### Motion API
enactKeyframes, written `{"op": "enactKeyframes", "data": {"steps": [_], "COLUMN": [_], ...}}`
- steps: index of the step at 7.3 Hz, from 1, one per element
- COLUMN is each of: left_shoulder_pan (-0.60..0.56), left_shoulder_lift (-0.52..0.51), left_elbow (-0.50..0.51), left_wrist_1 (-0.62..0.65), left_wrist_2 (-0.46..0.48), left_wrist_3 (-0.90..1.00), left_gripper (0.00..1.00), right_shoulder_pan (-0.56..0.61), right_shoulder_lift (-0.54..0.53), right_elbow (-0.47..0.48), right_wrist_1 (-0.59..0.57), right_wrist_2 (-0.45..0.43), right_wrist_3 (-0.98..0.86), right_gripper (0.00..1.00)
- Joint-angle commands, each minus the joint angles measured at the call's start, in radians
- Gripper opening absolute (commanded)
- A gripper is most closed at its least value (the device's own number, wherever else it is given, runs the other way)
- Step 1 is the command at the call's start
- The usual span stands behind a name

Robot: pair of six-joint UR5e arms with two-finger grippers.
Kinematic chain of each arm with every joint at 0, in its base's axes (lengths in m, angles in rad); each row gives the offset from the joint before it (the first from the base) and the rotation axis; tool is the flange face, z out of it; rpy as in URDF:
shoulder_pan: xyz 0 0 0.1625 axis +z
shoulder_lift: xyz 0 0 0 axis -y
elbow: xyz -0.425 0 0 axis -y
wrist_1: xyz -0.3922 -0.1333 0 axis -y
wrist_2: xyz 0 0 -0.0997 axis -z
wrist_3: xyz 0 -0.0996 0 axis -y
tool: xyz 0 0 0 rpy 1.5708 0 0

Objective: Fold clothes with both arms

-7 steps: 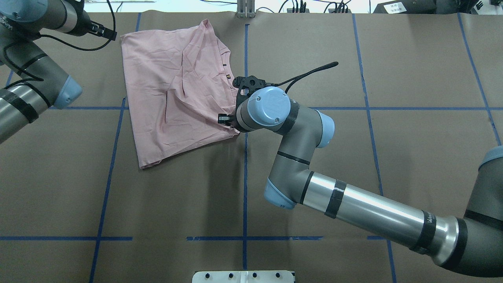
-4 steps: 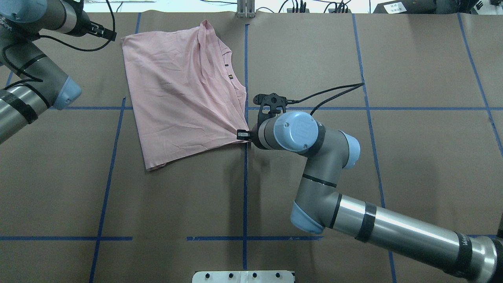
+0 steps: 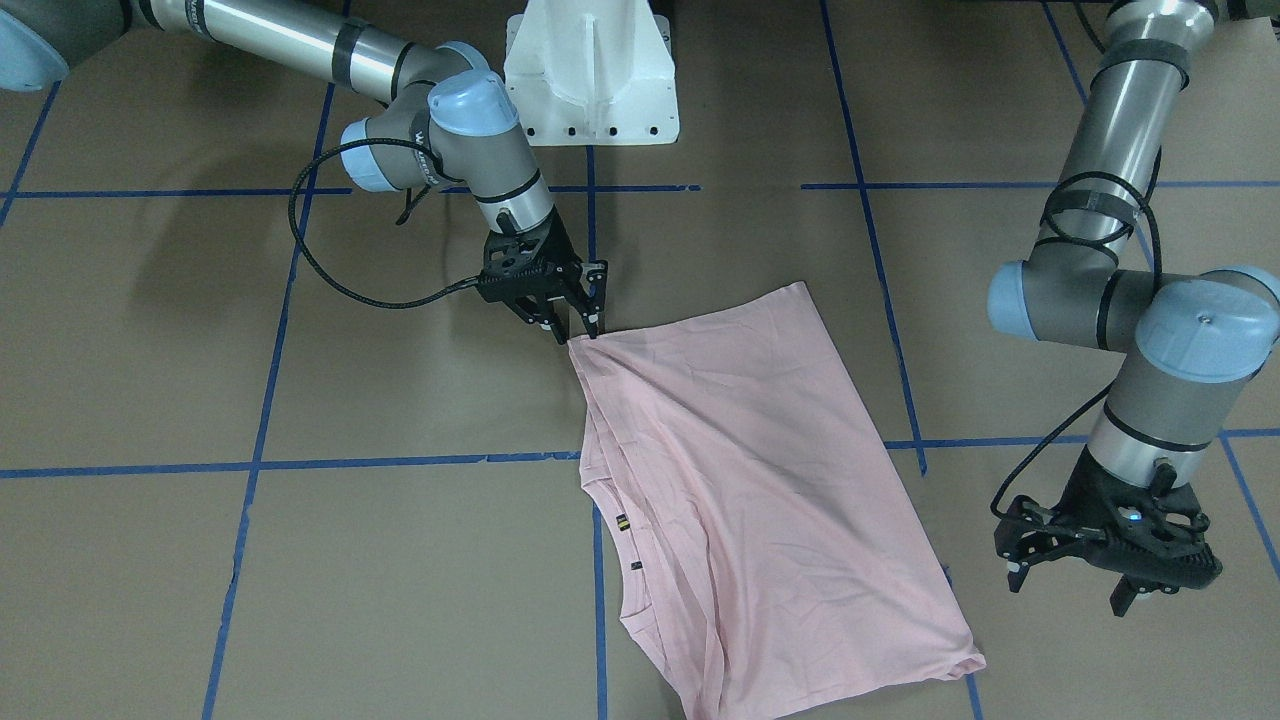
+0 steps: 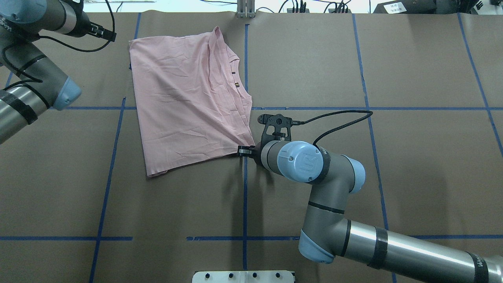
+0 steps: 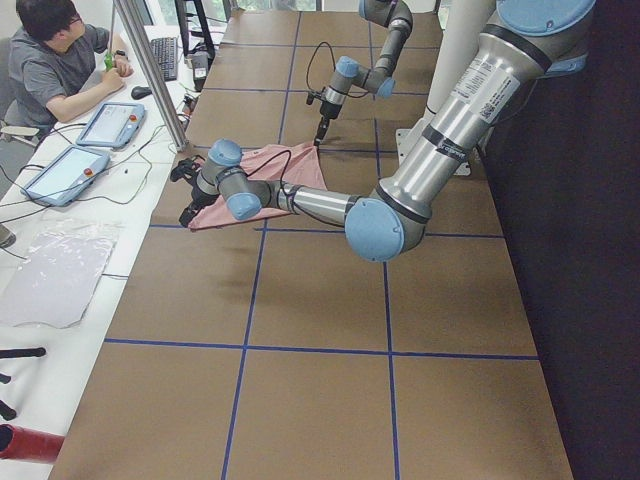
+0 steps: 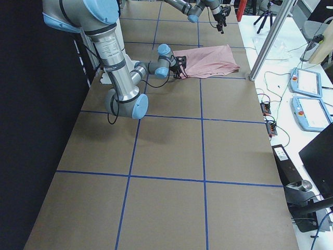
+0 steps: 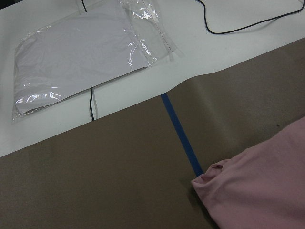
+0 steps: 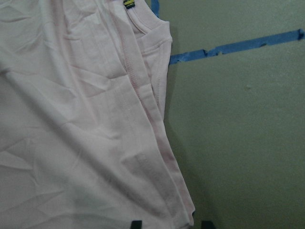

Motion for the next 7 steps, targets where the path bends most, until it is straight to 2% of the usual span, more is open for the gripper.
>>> {"op": "enactKeyframes", "data": {"steps": [1, 2, 3, 4, 5, 7], "left_shoulder_pan": [0.004, 0.005, 0.014, 0.036, 0.080, 0.227], "left_shoulder_lift": [0.001, 0.005, 0.016, 0.040, 0.079, 0.210], "left_elbow": [-0.024, -0.048, -0.070, -0.132, -0.248, -0.617], "left_wrist_1": [0.010, 0.011, 0.008, 0.011, 0.078, 0.307], "left_wrist_2": [-0.003, -0.028, -0.072, -0.088, -0.088, -0.075], "left_wrist_3": [-0.002, -0.023, -0.119, -0.205, -0.285, -0.488], "left_gripper": [1.00, 1.00, 1.00, 1.00, 1.00, 1.00], "right_shoulder_pan": [0.048, 0.069, 0.094, 0.120, 0.134, 0.160], "right_shoulder_lift": [0.009, 0.014, 0.046, 0.095, 0.113, 0.113], "right_elbow": [0.044, 0.043, 0.043, 0.043, 0.038, 0.035], "right_wrist_1": [-0.074, -0.092, -0.166, -0.262, -0.307, -0.315], "right_wrist_2": [0.074, 0.075, 0.087, 0.120, 0.127, 0.151], "right_wrist_3": [-0.003, -0.003, -0.006, -0.006, -0.005, -0.003], "right_gripper": [1.00, 1.00, 1.00, 1.00, 1.00, 0.99]}}
